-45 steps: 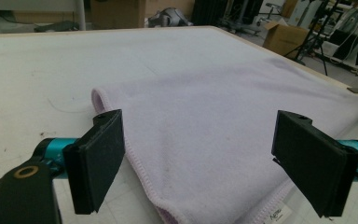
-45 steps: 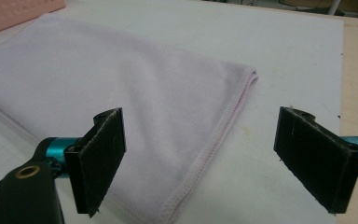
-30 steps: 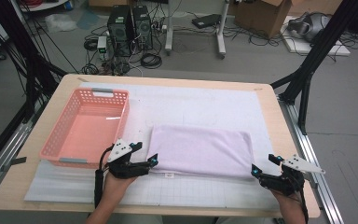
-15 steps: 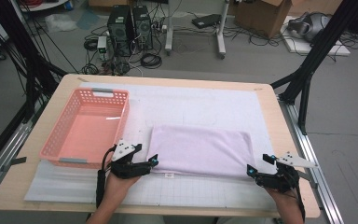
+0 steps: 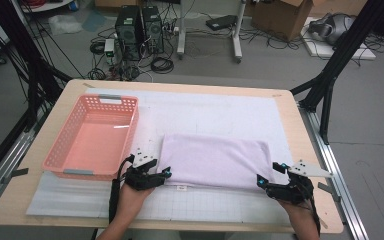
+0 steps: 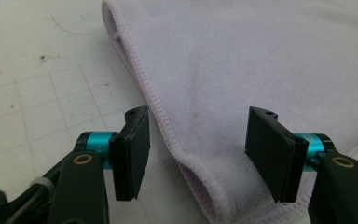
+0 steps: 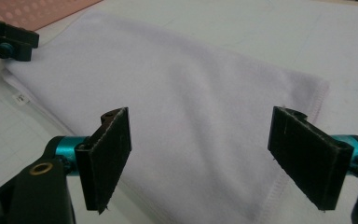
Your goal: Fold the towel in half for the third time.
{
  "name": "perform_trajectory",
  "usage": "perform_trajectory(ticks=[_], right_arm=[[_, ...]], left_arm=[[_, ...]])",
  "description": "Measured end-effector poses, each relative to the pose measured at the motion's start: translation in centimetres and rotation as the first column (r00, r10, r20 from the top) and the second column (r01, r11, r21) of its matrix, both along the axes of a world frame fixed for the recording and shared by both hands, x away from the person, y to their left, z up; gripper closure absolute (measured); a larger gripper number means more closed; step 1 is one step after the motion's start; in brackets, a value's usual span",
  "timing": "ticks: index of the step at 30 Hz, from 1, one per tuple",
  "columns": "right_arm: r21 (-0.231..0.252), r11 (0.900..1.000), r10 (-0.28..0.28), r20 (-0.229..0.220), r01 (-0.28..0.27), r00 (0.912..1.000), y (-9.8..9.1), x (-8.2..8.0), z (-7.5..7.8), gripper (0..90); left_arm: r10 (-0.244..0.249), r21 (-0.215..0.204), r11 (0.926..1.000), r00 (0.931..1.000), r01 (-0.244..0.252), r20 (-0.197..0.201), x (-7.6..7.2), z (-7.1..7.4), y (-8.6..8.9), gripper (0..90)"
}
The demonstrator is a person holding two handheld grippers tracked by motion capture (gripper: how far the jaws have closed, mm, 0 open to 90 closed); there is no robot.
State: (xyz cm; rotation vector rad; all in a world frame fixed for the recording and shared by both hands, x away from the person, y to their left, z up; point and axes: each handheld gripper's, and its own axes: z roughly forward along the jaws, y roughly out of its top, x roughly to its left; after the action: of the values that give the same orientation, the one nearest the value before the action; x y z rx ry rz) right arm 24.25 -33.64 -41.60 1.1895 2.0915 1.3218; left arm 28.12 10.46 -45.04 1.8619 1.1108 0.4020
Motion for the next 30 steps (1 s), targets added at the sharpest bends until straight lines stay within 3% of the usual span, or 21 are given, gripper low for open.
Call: perform_trajectory(ticks=[5, 9, 13, 17, 21, 26, 30], right_arm=[[0.003, 0.9997, 0.024, 0.011, -0.024, 0.9997, 1.1, 0.7, 0.5, 20.3], [0.008, 0.9988, 0.048, 0.017, -0.048, 0.9987, 2.5, 1.7, 1.0, 20.3], [0.007, 0.9977, 0.067, 0.008, -0.067, 0.9977, 4.1, 3.1, 1.3, 20.3], [-0.018, 0.9943, 0.105, -0.017, -0.105, 0.9943, 6.2, 5.0, 1.4, 20.3], [-0.039, 0.9888, 0.143, -0.027, -0.144, 0.9894, 8.4, 7.1, 1.8, 20.3], [-0.027, 0.9877, 0.152, -0.064, -0.154, 0.9863, 10.7, 9.9, 2.0, 18.2], [-0.063, 0.9809, 0.177, -0.104, -0.184, 0.9787, 12.8, 12.2, 1.7, 18.2]], left_arm=[[-0.007, 0.012, 0.9999, 0.9985, 0.008, -0.054, 0.1, -0.2, 0.1, 44.4], [-0.031, 0.032, 0.9989, 0.9985, 0.033, -0.046, -0.2, -0.2, -0.3, 54.0], [-0.032, 0.014, 0.9994, 0.9976, 0.033, -0.062, -0.1, -0.2, -0.2, 61.7], [-0.047, -0.020, 0.9988, 0.9957, 0.046, -0.080, 0.0, -0.3, -0.1, 76.7], [-0.050, -0.017, 0.9986, 0.9959, 0.049, -0.076, 0.0, -0.3, -0.2, 78.8], [-0.049, -0.024, 0.9986, 0.9960, 0.047, -0.075, -0.2, -0.2, -0.1, 79.3], [-0.046, -0.066, 0.9970, 0.9942, 0.039, -0.097, -0.1, -0.3, 0.3, 79.4]])
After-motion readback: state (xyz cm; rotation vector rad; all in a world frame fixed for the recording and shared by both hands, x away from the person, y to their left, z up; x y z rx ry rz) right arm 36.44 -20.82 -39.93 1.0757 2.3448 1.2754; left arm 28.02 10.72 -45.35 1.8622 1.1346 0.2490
